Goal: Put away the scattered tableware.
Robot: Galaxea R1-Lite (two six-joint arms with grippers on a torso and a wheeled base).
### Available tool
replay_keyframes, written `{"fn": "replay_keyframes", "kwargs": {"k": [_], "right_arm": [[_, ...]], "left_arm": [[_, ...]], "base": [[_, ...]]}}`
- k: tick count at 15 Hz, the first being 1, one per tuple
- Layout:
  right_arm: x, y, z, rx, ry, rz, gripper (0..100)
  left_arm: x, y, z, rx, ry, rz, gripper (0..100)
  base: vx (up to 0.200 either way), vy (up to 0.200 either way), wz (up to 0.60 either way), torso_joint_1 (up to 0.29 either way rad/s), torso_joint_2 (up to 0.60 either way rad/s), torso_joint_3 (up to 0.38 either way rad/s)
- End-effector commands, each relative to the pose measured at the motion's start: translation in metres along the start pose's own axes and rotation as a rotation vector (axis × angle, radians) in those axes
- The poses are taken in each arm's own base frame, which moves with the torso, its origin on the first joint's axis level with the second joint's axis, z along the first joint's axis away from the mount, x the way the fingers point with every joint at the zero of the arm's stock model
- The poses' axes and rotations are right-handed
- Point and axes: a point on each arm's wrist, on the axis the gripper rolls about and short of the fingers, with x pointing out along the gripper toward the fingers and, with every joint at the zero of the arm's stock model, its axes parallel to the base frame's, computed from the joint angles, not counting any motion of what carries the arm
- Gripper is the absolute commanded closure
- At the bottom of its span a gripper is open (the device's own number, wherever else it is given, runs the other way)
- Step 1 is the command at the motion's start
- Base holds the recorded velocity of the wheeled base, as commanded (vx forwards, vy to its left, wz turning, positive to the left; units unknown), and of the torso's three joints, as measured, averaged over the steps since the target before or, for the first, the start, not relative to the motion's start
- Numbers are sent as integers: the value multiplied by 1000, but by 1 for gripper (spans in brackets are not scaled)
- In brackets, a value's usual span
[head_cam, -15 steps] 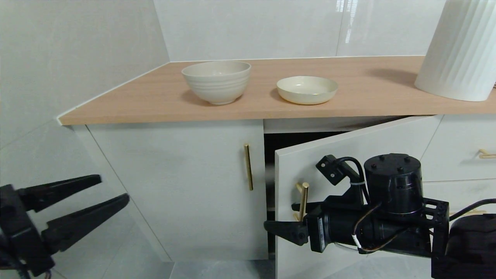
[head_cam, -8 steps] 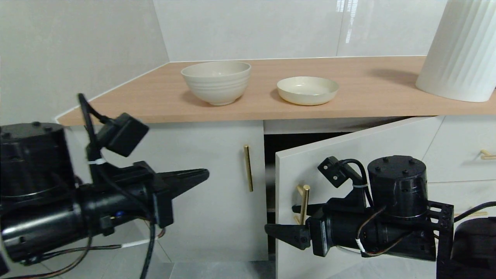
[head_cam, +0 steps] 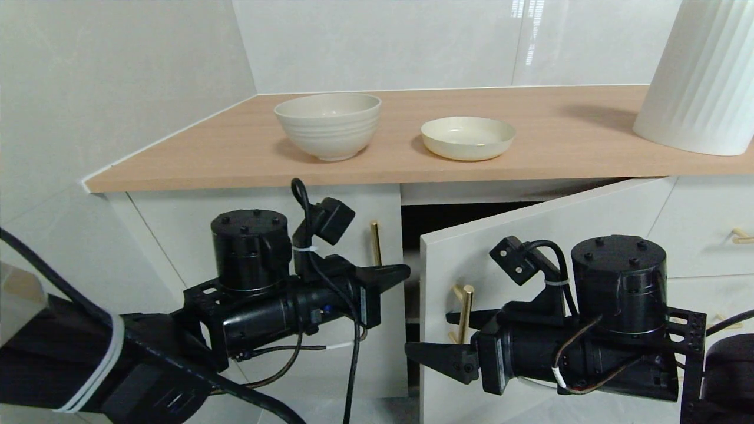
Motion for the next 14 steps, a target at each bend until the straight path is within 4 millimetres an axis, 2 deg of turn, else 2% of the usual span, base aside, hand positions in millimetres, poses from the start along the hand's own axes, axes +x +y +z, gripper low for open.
{"fn": "replay_keyframes", "kwargs": {"k": [1,8,12,14], "right_arm": [[-1,1,1,-2,-5,-1,0],[-1,-2,-6,-28,31,3,0],[-2,-10,-4,-20,23,-24,0],[-6,-20,0,-25,6,-57,0]], "left_arm": [[15,1,-13,-11,50,-50,100],[32,-3,0,13,16,-137,100],[35,-24,2,-6,-21,-212,100],[35,-24,3,-5,-32,-214,100]], "base": [[0,0,0,0,0,0],[0,0,0,0,0,0],[0,0,0,0,0,0],[0,0,0,0,0,0]]}}
